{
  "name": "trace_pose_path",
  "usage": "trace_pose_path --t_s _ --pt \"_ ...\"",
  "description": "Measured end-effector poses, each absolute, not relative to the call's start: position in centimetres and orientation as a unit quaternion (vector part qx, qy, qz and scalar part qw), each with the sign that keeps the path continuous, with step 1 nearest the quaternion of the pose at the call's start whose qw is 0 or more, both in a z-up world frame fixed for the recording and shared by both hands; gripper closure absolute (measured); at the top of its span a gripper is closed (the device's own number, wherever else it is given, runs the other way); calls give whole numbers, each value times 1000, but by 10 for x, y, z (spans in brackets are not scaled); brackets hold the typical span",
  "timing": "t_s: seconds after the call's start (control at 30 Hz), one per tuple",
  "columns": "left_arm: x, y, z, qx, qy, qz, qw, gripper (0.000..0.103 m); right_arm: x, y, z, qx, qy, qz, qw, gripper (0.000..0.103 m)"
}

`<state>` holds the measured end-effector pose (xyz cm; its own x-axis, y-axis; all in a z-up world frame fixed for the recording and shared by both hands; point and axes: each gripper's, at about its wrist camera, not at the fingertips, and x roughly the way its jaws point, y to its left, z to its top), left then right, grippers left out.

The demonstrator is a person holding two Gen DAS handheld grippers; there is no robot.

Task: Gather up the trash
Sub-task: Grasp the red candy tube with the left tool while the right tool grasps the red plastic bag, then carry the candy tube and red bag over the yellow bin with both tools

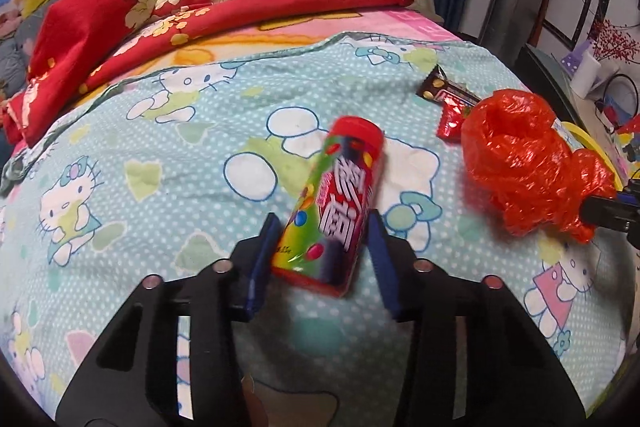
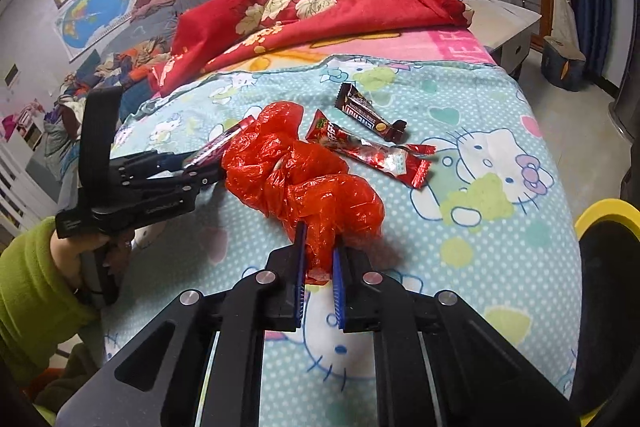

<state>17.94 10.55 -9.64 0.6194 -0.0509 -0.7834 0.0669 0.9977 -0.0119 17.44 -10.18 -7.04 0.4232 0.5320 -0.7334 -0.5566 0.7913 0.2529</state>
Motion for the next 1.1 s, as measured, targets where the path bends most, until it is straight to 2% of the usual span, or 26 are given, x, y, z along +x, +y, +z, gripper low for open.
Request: trace_pose_path --t_s 0.47,1.1 --pt "147 93 -72 -54 391 -29 918 75 158 -122 -62 -5 411 315 855 94" --pt "124 41 -38 -46 350 -71 933 77 150 -164 -43 24 381 286 879 95"
